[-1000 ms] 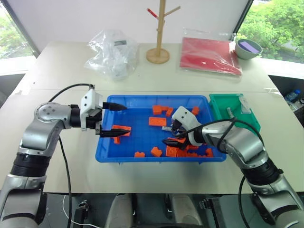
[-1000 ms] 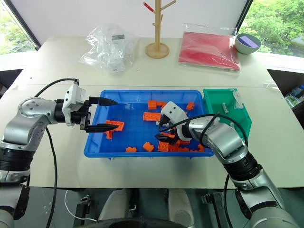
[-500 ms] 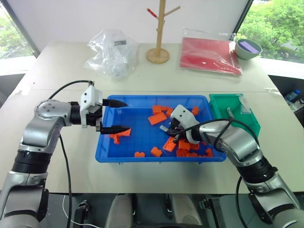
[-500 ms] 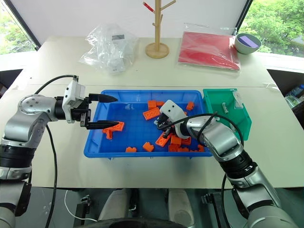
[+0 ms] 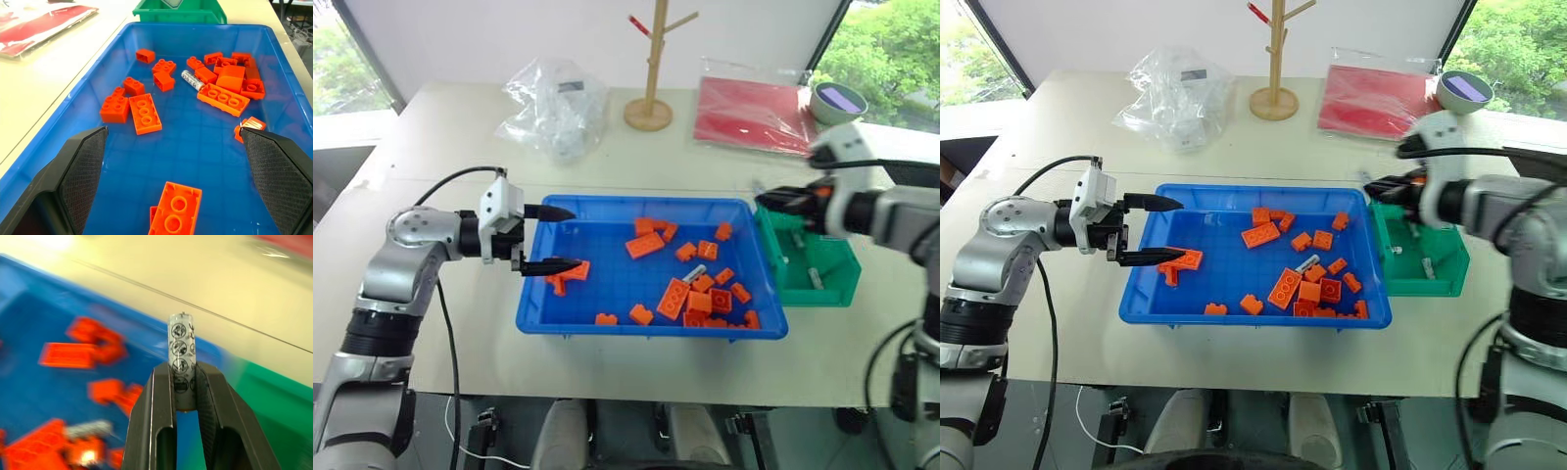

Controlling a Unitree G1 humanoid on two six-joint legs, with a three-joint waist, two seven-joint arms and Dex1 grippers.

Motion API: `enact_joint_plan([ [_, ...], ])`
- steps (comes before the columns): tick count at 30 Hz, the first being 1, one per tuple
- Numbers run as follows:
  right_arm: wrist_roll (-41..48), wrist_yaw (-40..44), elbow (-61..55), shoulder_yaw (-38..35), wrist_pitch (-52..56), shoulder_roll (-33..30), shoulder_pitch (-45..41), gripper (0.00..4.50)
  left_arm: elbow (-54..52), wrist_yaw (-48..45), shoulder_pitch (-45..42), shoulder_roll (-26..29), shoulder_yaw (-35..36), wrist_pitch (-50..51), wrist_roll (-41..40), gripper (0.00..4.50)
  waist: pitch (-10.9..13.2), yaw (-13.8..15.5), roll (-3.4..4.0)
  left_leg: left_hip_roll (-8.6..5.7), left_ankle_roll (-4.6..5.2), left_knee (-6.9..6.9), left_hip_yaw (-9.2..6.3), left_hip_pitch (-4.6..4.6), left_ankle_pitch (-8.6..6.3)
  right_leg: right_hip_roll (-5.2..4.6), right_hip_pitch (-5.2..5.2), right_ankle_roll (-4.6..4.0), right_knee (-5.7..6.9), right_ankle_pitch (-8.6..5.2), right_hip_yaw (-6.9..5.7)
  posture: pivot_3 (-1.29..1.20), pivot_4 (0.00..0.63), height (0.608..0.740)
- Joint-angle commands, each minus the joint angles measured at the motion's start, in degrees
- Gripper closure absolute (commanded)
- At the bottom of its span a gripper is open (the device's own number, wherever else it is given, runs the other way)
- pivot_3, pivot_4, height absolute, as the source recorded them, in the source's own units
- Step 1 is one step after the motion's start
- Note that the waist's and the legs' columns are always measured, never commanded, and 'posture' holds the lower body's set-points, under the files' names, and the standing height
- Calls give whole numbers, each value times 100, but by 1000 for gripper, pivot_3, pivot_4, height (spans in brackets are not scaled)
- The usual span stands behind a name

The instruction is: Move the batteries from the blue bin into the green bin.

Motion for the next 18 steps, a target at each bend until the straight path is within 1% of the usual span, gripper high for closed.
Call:
enact_joint_plan([
  [1, -12, 160, -104, -261, -326, -370, 605, 4438, -5, -58, -155, -32, 18, -149, 32, 0, 0, -10, -1, 0, 0, 0, 0, 0, 0, 2, 1, 0, 0, 0, 0, 0, 150, 736],
  [4, 13, 37, -102, -402, -402, -310, 892, 4438, 55, -78, -211, -66, -3, -176, 46, 0, 0, -96, 0, 2, -2, 1, -2, 10, 2, 6, 3, 0, 9, 0, 5, 0, 150, 736],
  [5, -24, -14, -110, -398, -468, -293, 1002, 3374, 69, -89, -229, -78, -8, -185, 50, 0, 0, -109, 0, 3, -2, 1, -4, 16, 2, 7, 3, 0, 12, 0, 10, 0, 150, 736],
  [6, -76, -50, -122, -360, -567, -306, 1100, 3005, 78, -98, -242, -91, -9, -190, 56, 0, 0, -117, 0, 3, -2, 1, -3, 24, 2, 8, 6, 0, 14, 0, 15, 0, 150, 736],
  [9, -171, -41, -159, -151, -867, -434, 1249, 1360, 102, -118, -273, -122, -9, -196, 79, 0, 0, -117, 1, 3, -2, 1, -1, 31, 2, 9, 10, 0, 15, 0, 19, 0, 150, 736],
  [10, -132, 18, -187, -83, -969, -452, 1162, 958, 97, -118, -283, -128, -3, -185, 76, 0, 0, -118, 1, 3, -2, 1, 1, 31, 2, 9, 10, 1, 14, 0, 21, 0, 150, 736],
  [12, -105, 215, -221, 172, -1237, -560, 940, 958, 77, -116, -297, -133, 10, -151, 67, 0, 1, -123, 2, 3, -2, 0, 1, 30, 2, 9, 8, 2, 14, 0, 21, 0, 150, 736],
  [15, -315, 764, -264, 953, -1950, -915, 673, 958, 45, -116, -295, -130, 19, -120, 62, 0, 3, -122, 5, 3, -2, -1, 2, 29, 2, 10, 5, 2, 15, 0, 23, 0, 150, 736],
  [18, -696, 1563, -115, 2062, -2802, -1067, 148, 958, 41, -112, -305, -128, 17, -112, 73, 0, 3, -126, 5, 5, -2, -1, -1, 29, 2, 12, 6, 2, 14, -1, 20, 0, 150, 736],
])
